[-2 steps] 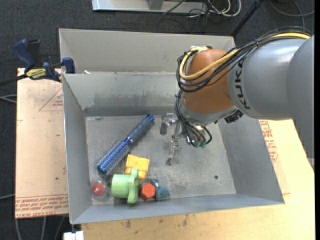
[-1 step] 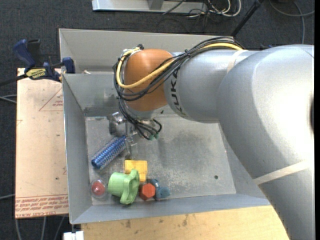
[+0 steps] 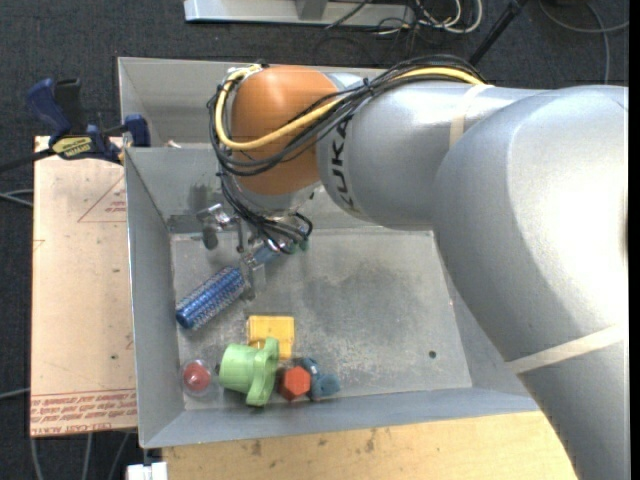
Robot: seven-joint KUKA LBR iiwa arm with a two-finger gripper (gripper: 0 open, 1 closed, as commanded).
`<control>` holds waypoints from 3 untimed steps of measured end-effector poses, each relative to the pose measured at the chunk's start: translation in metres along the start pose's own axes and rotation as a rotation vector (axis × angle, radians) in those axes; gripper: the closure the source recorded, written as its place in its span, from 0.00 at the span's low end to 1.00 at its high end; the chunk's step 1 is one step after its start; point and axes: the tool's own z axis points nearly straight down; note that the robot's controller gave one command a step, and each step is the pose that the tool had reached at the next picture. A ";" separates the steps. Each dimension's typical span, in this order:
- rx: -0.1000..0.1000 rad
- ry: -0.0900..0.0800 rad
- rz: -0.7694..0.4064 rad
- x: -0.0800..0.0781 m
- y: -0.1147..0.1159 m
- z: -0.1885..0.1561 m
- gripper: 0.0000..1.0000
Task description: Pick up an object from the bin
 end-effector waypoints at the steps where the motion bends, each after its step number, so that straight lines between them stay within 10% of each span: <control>1: -0.004 0.005 -0.296 0.020 0.056 -0.002 0.00; 2: -0.001 0.005 -0.408 0.024 0.039 0.028 0.00; 3: 0.004 0.007 -0.489 -0.016 0.043 0.031 0.00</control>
Offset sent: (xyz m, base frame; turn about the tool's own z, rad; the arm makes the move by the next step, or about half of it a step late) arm -0.0417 0.0374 0.0017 -0.2949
